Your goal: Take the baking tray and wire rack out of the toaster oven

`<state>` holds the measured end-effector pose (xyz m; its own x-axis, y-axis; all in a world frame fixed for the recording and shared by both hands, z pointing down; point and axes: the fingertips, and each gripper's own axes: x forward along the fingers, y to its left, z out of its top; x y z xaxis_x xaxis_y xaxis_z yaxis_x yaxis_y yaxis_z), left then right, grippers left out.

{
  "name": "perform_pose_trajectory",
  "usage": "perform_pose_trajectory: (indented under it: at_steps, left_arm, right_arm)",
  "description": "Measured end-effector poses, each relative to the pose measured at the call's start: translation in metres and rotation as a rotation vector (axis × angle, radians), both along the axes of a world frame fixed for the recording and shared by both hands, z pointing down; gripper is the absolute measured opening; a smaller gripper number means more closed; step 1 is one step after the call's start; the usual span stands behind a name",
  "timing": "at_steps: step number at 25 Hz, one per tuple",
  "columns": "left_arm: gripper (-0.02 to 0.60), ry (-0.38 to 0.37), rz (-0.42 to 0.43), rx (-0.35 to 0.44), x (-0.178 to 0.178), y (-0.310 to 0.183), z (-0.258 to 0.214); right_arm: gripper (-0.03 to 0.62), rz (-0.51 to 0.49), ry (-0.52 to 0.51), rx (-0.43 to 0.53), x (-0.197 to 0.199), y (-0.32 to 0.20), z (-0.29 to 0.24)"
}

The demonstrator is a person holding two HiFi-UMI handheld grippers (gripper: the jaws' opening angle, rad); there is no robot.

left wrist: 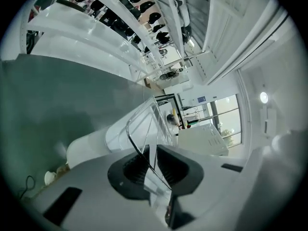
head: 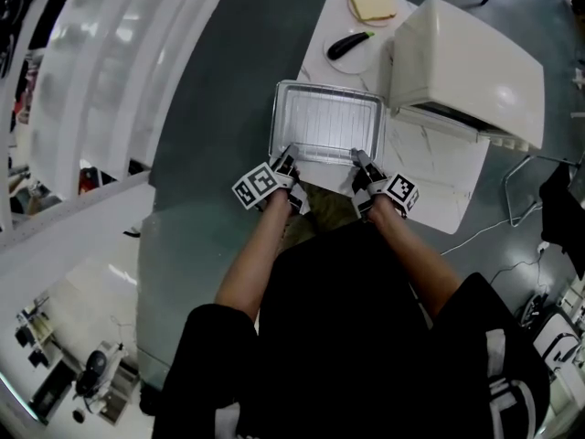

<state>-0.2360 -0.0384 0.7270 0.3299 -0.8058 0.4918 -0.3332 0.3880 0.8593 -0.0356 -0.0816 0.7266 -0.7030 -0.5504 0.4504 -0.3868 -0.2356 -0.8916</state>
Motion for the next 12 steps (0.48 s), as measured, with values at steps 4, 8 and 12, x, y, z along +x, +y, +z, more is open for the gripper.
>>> perform_pose_trajectory:
  at_steps: [4, 8, 12]
  left_arm:
    - [0.107, -0.114, 0.087, -0.117, 0.004, 0.008, 0.01]
    - [0.146, -0.204, 0.161, -0.177, 0.006, 0.014, 0.014]
    - [0.165, -0.305, 0.237, -0.216, 0.007, 0.014, 0.014]
  right_arm:
    - [0.066, -0.026, 0.06, -0.056, 0.003, 0.004, 0.007]
    - [0.106, -0.041, 0.11, -0.118, 0.006, 0.01, 0.014]
    - [0.138, -0.064, 0.151, -0.157, 0.005, 0.01, 0.014]
